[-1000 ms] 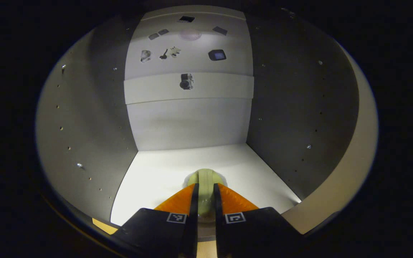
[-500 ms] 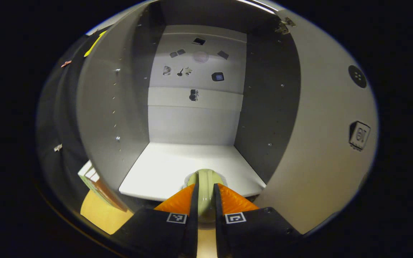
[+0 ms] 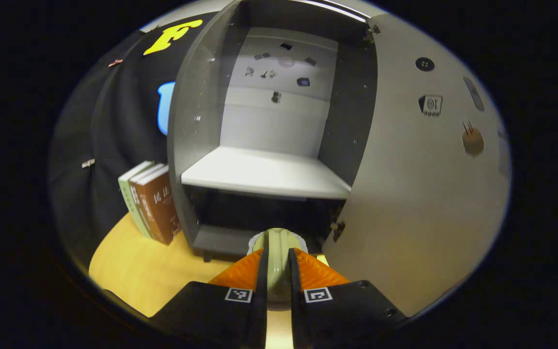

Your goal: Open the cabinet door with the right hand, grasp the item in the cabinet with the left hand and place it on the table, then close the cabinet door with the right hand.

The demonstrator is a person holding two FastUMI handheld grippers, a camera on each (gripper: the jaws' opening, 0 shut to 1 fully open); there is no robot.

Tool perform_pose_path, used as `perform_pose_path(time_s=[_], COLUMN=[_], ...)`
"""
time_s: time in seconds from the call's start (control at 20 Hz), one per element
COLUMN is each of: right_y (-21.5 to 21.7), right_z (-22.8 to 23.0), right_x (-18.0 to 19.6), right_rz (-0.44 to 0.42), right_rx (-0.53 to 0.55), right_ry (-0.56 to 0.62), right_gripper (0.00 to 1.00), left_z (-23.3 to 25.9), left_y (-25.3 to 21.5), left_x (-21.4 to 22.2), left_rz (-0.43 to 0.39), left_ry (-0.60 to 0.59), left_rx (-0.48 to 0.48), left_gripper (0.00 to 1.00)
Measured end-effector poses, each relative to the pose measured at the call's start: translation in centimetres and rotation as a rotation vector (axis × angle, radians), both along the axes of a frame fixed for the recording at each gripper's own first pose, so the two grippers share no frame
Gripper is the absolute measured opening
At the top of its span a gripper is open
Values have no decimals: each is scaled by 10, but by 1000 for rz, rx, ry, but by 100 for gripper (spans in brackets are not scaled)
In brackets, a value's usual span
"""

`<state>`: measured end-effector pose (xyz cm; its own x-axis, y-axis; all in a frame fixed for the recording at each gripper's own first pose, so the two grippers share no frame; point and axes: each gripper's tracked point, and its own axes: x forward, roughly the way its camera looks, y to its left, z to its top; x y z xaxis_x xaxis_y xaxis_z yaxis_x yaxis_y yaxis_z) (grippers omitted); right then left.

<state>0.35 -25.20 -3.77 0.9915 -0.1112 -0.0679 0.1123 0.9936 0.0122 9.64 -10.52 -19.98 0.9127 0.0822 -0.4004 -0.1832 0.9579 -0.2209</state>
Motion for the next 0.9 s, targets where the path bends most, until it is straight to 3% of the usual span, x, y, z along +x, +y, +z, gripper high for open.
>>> perform_pose_path(time_s=[0.35,0.65,0.9], right_y=[18,22,13], right_z=[-3,-17,-22], right_x=[3,-2,-12], right_rz=[48,60,37], right_rx=[-19,-41,-55], right_ry=[13,59,85], right_gripper=[67,68,67], left_z=[-113,-193,-226], left_y=[-17,-28,-28], left_x=[-48,-75,-91], left_rz=[30,29,51], left_ry=[138,239,287], left_rx=[-120,-146,-183], left_gripper=[24,24,25])
